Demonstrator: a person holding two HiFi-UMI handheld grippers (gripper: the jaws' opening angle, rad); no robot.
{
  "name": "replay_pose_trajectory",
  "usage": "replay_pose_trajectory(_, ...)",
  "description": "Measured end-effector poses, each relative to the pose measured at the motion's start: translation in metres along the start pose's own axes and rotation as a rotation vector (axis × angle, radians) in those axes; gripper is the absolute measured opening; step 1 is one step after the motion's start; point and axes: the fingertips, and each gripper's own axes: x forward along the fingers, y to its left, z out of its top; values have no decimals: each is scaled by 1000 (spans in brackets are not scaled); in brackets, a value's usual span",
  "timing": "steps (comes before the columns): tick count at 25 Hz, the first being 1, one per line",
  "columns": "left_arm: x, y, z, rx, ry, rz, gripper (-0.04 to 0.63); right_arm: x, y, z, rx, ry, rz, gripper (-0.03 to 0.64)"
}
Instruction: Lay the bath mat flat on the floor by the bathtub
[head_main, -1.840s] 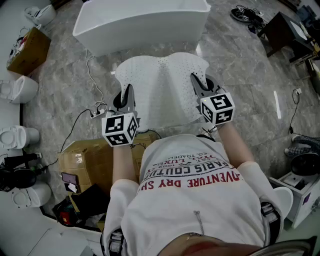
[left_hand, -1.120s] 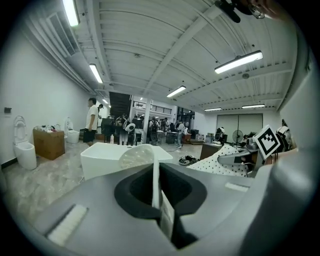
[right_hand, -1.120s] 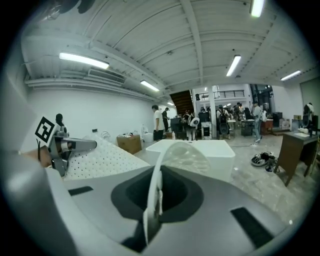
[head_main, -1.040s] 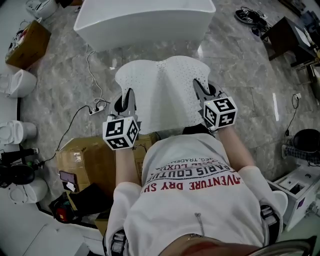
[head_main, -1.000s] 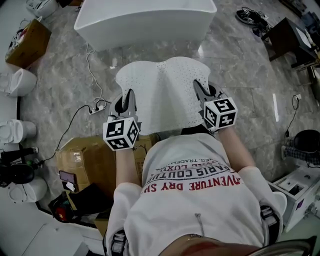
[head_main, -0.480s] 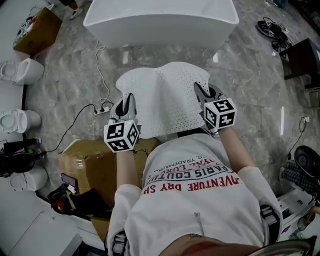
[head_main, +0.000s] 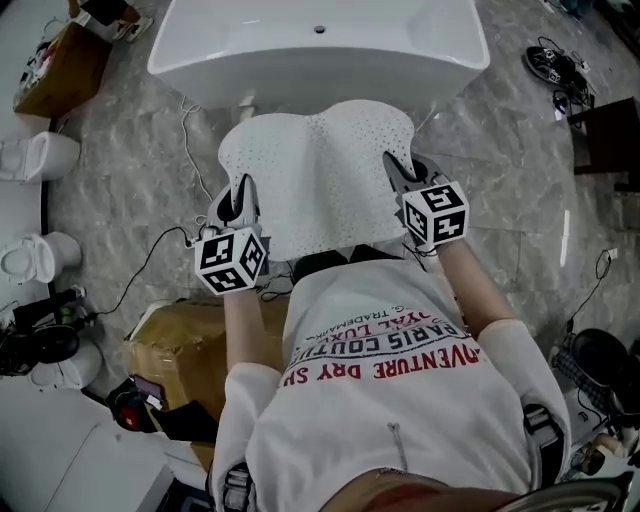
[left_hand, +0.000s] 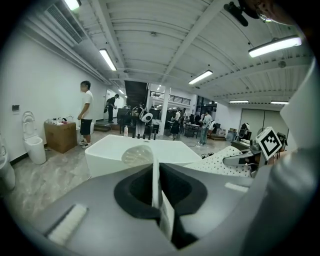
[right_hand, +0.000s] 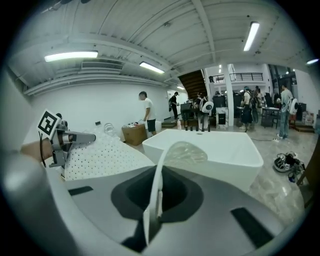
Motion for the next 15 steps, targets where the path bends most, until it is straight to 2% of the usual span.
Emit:
replay_pose_trajectory(4,46,16,10,43,58,-28,18,33,-26,6,46,39,-39,15)
replay_pose_trajectory(9,110,52,1,-23,118,-105,18,81,-51,-1,87,102,-115,15)
replay_pose_trajectory(15,186,75,-37,-24,185,-177,18,135,-90,-32,155,146,-183,15)
